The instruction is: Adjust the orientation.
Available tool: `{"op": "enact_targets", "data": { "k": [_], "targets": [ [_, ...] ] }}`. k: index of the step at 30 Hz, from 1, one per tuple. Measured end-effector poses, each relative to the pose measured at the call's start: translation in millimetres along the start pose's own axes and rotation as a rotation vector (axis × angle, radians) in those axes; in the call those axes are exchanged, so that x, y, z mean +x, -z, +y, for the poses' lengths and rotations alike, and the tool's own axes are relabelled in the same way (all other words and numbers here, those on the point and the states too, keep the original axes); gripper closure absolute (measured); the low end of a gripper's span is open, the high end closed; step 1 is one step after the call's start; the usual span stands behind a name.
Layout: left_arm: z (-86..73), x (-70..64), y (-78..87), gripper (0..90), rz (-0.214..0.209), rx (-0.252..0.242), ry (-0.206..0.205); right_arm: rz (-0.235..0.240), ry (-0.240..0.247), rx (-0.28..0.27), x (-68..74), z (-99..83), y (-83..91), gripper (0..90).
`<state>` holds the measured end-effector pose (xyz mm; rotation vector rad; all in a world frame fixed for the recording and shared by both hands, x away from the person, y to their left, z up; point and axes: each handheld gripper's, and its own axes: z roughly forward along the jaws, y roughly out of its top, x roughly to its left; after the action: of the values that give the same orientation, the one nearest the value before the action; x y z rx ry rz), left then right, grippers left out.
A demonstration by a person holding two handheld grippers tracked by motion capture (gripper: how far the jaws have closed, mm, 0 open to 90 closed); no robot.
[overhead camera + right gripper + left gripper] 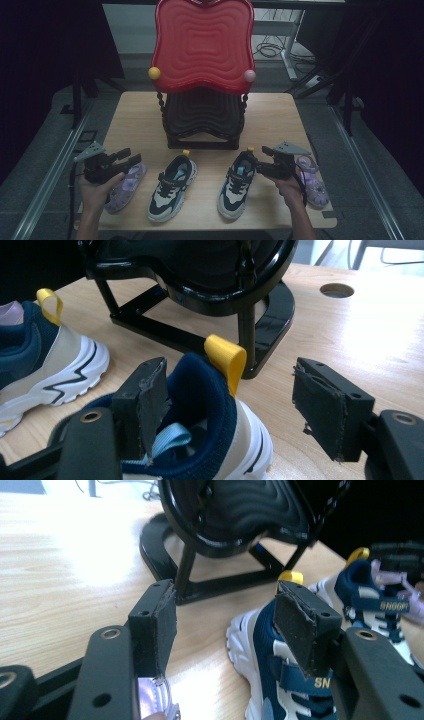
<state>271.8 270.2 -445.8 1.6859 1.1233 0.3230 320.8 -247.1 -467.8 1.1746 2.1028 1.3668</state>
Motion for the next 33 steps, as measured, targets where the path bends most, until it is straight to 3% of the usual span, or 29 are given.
{"op": "enact_targets", "data": {
  "k": [5, 10, 15, 17, 18, 21, 22, 27, 30, 33],
  "targets": [
    [1.2, -8.2, -2.5, 41.7, -0.03, 0.014, -0.025, 0.026, 0.001, 0.015, -1.6, -5.8, 0.7, 30.2],
    [-0.3, -18.8, -1.3, 40.5, -0.056, 0.032, -0.077, 0.045, 0.005, 0.039, 0.9, -6.8, -3.4, 30.7],
    [-3.5, -25.1, 6.5, 40.7, -0.075, 0.052, -0.074, 0.074, 0.019, 0.033, 12.7, -0.6, -6.3, 30.9],
    [-4.2, -25.3, 8.1, 40.6, -0.076, 0.055, -0.074, 0.091, 0.006, 0.033, 13.7, 0.1, -6.1, 31.2],
    [-5.0, -25.3, 9.5, 40.8, -0.055, 0.068, -0.083, 0.118, -0.002, 0.022, 15.1, 1.1, -5.4, 30.5],
    [-6.1, -23.8, 8.8, 41.6, -0.043, 0.076, -0.074, 0.119, -0.009, 0.018, 13.7, 1.0, -6.1, 30.8],
    [-7.2, -21.7, 7.0, 42.7, -0.022, 0.087, -0.06, 0.112, -0.024, 0.005, 11.0, 0.6, -7.1, 31.0],
    [-10.8, -22.8, 4.1, 62.5, 0.023, 0.123, -0.07, 0.07, -0.036, -0.018, 5.2, 0.6, -2.1, 31.0],
    [-13.5, -25.0, 4.6, 71.7, 0.026, 0.132, -0.071, 0.064, -0.048, -0.02, 2.3, -0.3, 2.2, 31.0],
    [-19.8, -28.7, 7.1, 79.6, 0.009, 0.176, -0.08, 0.075, -0.062, -0.023, 0.5, -1.0, 6.7, 31.0]
  ]
}}
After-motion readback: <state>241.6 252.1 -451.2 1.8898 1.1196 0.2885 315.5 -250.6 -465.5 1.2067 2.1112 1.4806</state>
